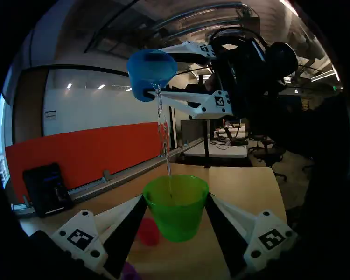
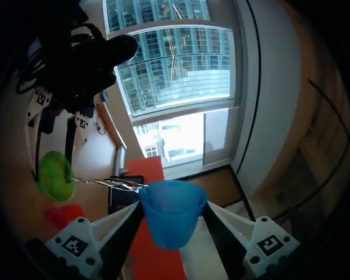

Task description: Pour water

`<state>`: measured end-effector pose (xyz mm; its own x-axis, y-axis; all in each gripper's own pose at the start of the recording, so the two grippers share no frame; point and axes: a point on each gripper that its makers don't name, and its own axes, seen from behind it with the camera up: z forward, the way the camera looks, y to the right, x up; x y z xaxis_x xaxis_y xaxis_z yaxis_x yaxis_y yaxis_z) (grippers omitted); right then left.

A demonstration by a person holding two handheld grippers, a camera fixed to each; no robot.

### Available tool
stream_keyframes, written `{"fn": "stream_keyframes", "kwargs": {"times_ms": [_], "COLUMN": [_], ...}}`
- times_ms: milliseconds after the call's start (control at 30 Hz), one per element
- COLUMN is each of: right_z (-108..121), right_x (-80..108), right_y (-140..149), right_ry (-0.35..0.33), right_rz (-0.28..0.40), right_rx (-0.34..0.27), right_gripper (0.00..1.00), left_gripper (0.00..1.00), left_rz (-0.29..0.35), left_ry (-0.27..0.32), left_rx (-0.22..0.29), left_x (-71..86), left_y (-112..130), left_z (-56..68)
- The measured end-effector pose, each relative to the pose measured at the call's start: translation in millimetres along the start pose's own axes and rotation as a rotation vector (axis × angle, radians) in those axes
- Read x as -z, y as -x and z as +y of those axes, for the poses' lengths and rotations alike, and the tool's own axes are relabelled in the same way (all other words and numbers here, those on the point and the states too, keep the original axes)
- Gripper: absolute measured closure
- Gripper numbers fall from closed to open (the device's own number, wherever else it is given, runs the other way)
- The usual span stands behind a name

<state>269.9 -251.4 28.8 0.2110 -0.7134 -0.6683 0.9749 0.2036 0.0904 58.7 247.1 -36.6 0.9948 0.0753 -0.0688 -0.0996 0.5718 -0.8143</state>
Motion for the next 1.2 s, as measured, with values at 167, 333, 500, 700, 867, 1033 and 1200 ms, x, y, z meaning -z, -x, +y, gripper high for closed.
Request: {"fn": "stream_keyframes", "kwargs": {"times_ms": [167, 333, 500, 700, 867, 1033, 1200], "right_z": [1.2, 2.6, 5.5, 9.0, 11.3, 12.0, 11.9], "right_x": [-0.7, -1.2, -1.7, -3.1, -4.0, -5.8, -7.4], "right_y": [0.2, -0.5, -1.9, -2.6, -2.9, -4.0, -7.9], "right_ry": [0.004, 0.006, 0.011, 0.018, 0.025, 0.026, 0.027], "right_rz": [-0.002, -0.001, -0.001, -0.001, 0.0, -0.003, 0.0], "right_rx": [0.026, 0.053, 0.084, 0.119, 0.15, 0.191, 0.231], "right_gripper": [0.11, 0.1, 0.11, 0.1, 0.11, 0.1, 0.1], "left_gripper": [0.13, 0.13, 0.13, 0.13, 0.13, 0.13, 0.13], "left_rz": [-0.001, -0.001, -0.003, -0.005, -0.005, -0.005, -0.006], "left_ry": [0.001, 0.003, 0.004, 0.005, 0.003, 0.003, 0.001], "left_rx": [-0.003, -0.001, -0.002, -0.001, 0.001, 0.004, 0.004], "left_x": [-0.5, -1.7, -2.3, -3.5, -4.1, -4.4, -4.8], "left_y": [-0.3, -0.6, -0.4, 1.1, 1.2, 1.2, 1.5], "left_z": [0.9, 1.5, 2.1, 1.4, 1.2, 1.3, 0.8]}}
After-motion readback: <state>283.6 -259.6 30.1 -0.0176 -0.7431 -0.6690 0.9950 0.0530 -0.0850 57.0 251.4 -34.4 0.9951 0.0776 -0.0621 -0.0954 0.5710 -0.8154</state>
